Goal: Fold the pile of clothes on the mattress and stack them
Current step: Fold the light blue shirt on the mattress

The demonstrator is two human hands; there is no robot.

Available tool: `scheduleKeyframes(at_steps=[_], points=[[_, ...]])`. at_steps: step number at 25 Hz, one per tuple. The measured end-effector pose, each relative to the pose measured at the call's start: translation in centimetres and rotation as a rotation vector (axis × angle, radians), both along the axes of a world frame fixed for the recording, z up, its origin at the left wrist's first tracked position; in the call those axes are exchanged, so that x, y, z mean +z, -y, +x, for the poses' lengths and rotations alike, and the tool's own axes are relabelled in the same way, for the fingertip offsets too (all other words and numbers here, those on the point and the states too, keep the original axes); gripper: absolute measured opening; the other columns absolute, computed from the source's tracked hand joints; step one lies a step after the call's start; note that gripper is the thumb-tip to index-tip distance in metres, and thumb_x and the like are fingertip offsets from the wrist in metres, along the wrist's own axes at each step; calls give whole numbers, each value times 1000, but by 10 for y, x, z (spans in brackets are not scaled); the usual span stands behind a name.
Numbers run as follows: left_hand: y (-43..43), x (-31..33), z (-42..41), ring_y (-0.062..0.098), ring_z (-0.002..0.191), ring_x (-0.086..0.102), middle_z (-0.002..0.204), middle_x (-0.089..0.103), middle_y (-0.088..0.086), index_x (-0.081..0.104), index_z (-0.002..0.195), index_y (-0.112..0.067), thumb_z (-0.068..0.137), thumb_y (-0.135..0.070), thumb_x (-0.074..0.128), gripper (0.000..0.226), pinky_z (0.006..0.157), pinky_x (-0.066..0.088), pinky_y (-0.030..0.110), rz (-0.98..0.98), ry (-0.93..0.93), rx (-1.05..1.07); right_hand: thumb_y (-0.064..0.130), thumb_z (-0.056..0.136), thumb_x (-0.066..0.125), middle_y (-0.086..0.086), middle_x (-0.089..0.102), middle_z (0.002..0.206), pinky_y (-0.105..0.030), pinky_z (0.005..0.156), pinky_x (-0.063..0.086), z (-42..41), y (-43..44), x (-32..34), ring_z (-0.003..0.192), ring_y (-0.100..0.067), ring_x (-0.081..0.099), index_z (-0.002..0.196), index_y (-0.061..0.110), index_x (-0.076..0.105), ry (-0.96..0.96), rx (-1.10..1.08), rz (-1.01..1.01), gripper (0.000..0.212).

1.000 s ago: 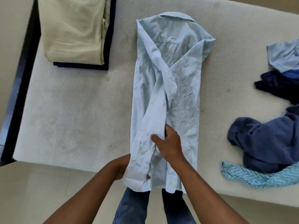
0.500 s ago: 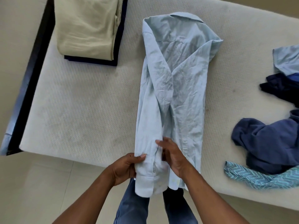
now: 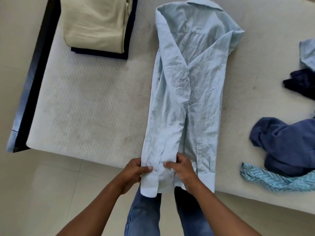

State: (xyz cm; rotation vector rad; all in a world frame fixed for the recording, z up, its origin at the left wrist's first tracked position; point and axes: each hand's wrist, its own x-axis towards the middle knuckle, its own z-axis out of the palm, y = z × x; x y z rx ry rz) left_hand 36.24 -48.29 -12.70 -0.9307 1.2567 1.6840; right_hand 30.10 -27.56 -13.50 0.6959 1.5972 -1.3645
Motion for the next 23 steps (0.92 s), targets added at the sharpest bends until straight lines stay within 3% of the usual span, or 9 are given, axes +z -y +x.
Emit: scheduleKeyframes(at_steps=[1,3,6,7,9,14,18,21,23], points=[[2,-1,2,26,110,73,119,76,8,71,124,-11,92,-20,76,34,94,60,46,22,-2,7,-1,83,79,-3,81,99,-36,77,61,4,-4,-2,93,-25,76,104,14,76,-39,-47,16,26],[4,-7,9,24,106,74,112,78,6,74,119,-11,94,-20,75,26,91,62,45,-73,3,-76,19,83,83,-1,80,95,-41,80,62,12,-14,-8,88,-22,76,99,18,74,-102,110,167,19],[6,-26,12,24,91,76,95,79,8,76,104,-6,94,-42,73,37,83,62,45,-320,-63,-583,33,80,84,3,70,81,-34,72,57,16,-26,-11,74,-15,68,87,20,64,-108,451,372,24],[8,-29,5,24,86,75,91,78,10,75,99,-4,93,-48,70,45,82,61,45,-374,-88,-742,31,81,84,6,69,82,-32,72,55,8,-25,-10,75,-12,67,89,23,63,-128,444,371,24],[12,-31,-21,21,80,74,86,77,8,75,94,-6,93,-56,66,51,83,60,46,-472,-129,-834,33,83,84,6,71,91,-34,76,58,-20,-18,-6,83,-11,69,99,24,64,-122,355,331,28],[16,-22,-131,24,80,73,95,76,12,75,101,-6,96,-42,70,36,64,59,33,-447,-146,-439,40,77,83,-3,80,90,-52,84,63,-124,6,-13,85,-25,77,95,16,76,-40,-7,222,31],[20,-31,-233,25,75,71,98,75,20,74,100,-1,96,-25,70,25,65,62,36,-512,-217,-157,35,84,81,-3,72,78,-35,66,55,-207,22,-10,72,-21,68,85,14,72,-133,-193,170,23],[22,-41,-300,27,72,69,89,73,21,74,97,5,91,-13,71,19,69,63,43,-594,-281,-41,39,88,77,-6,72,97,-32,70,52,-251,28,-16,84,-22,68,97,14,71,-162,-254,178,27],[20,-50,-336,26,67,65,80,69,21,73,93,9,86,-9,69,20,62,59,44,-630,-306,-27,37,89,75,-6,72,104,-30,68,51,-273,33,-20,88,-22,68,104,11,70,-159,-303,173,30]])
